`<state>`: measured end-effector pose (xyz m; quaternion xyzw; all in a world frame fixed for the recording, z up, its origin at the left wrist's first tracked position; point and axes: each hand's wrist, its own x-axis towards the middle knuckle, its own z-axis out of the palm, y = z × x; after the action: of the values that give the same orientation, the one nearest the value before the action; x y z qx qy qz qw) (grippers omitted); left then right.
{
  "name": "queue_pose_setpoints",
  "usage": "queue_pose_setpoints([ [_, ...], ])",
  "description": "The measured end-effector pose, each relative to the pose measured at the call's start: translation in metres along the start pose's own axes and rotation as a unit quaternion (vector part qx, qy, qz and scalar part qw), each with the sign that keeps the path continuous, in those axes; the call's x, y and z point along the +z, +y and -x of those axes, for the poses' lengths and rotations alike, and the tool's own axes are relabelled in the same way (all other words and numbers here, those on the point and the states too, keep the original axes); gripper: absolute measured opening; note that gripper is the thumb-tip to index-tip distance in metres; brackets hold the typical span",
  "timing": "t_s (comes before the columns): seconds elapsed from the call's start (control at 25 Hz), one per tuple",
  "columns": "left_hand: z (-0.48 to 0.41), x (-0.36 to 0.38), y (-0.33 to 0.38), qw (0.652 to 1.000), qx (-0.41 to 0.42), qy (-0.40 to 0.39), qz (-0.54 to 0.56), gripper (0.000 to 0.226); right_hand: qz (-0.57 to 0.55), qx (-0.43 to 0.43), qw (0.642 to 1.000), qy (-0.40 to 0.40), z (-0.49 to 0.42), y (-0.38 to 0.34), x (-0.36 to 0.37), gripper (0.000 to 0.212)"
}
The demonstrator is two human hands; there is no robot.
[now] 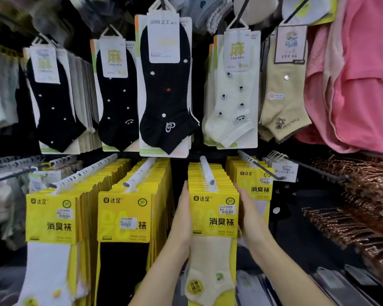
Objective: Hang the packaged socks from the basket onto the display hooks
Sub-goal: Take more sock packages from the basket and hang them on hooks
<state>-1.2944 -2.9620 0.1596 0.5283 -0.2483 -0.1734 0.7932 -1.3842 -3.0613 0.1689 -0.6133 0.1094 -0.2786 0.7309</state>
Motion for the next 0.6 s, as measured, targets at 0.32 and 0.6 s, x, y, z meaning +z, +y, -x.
queue_pose_setpoints([
  [0.32,0.053,0.003,0.008,0.994,0.043,0.002,-0.101,0.045,0.105,-0.052,0.989,0.087,0.037,-0.003,0.006,0.037],
  [0.6,0.106,-0.078,0.031,0.933,0.264,0.113,-0.217,0.045,0.239,-0.189,0.952,-0.02,0.08,0.034,0.06,0.046],
])
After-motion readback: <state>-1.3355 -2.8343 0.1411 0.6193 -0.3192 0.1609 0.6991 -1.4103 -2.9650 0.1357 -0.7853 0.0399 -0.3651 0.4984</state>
